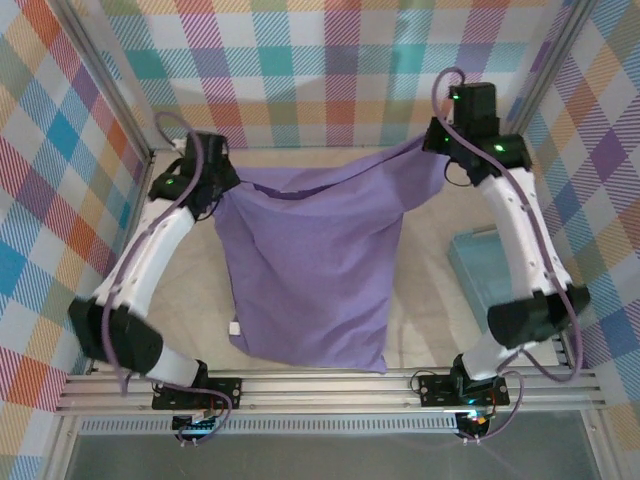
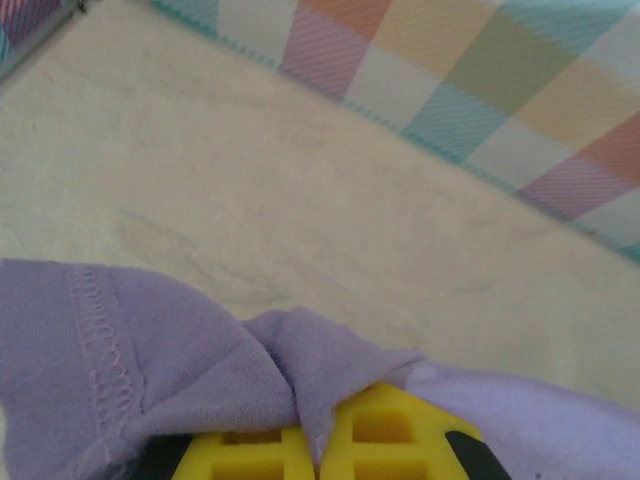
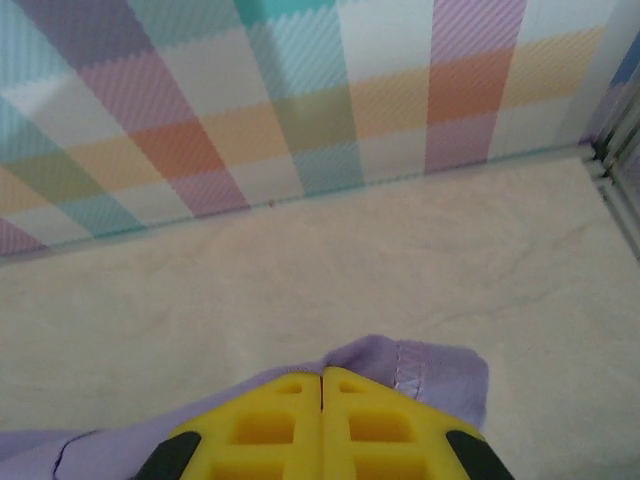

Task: Fold the inside-out t-shirt

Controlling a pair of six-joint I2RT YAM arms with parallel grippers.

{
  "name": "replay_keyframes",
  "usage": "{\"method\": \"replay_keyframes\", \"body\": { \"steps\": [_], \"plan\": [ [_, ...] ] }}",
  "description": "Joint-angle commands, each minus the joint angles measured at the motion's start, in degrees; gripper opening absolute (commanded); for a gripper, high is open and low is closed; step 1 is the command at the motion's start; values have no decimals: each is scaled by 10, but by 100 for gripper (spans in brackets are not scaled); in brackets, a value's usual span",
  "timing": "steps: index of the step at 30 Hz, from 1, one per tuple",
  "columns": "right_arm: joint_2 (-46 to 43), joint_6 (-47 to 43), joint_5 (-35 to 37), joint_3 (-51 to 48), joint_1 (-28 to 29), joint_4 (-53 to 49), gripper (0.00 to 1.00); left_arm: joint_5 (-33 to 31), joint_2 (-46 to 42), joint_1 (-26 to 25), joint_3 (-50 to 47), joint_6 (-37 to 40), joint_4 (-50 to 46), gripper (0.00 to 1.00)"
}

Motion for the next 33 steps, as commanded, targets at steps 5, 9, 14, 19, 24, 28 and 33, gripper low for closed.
{"method": "replay_keyframes", "body": {
  "steps": [5, 9, 14, 19, 24, 28, 33],
  "plan": [
    [223, 27, 27, 163, -20, -5, 57, 1, 293, 50, 219, -5, -39, 66],
    [376, 28, 47, 415, -23, -153, 74, 43, 455, 76, 454, 9, -182, 85],
    [316, 17, 6, 314, -12, -143, 75, 40, 408, 75, 421, 36, -176, 98],
    [156, 9, -76, -6, 19, 29, 75, 39, 276, 75, 215, 22, -99, 97],
    [170, 10, -118, -84, 50, 45, 72, 81, 220, 71, 78, 21, -57, 90],
    [215, 14, -155, -104, 59, 70, 68, 125, 225, 65, 27, 36, -7, 84],
    [310, 12, -199, -40, 60, 59, 55, 182, 298, 54, 52, 47, 31, 75]
  ]
}}
